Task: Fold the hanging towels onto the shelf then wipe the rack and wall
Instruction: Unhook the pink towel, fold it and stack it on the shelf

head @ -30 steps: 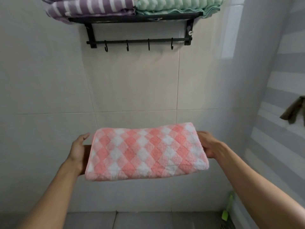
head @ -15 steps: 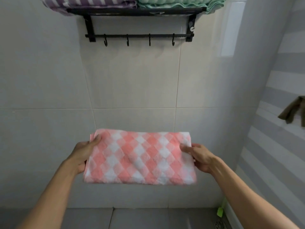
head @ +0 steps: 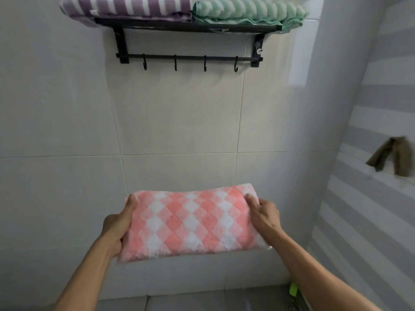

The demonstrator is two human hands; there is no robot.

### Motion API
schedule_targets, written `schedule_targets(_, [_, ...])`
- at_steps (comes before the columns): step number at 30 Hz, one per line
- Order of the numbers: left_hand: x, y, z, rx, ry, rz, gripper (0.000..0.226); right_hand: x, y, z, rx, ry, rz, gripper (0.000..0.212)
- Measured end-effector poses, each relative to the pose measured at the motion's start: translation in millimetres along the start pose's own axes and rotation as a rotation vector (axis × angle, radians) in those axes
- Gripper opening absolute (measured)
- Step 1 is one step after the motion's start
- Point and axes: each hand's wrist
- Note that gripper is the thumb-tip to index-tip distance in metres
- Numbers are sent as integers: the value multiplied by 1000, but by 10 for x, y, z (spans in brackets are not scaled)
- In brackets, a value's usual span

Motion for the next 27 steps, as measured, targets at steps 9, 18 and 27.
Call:
schedule_targets(9, [-148,-137,-226,-39,424,179,52,-132,121,656,288,224,-345,64])
schedule_targets(18, [-938,-694,-1021,54,370,-195,49,84,-20,1674,308,171,-117,50])
schedule_targets(27, [-1739,-1001,-1782,95,34,-451,53,290,-167,2787,88,-64,141,42])
Point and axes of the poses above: each hand's wrist, its own x-axis towards the middle knuckle, its own z-axis out of the back of the hand, y = z × x, and after that the axes turned 5 degrees about z, right-handed
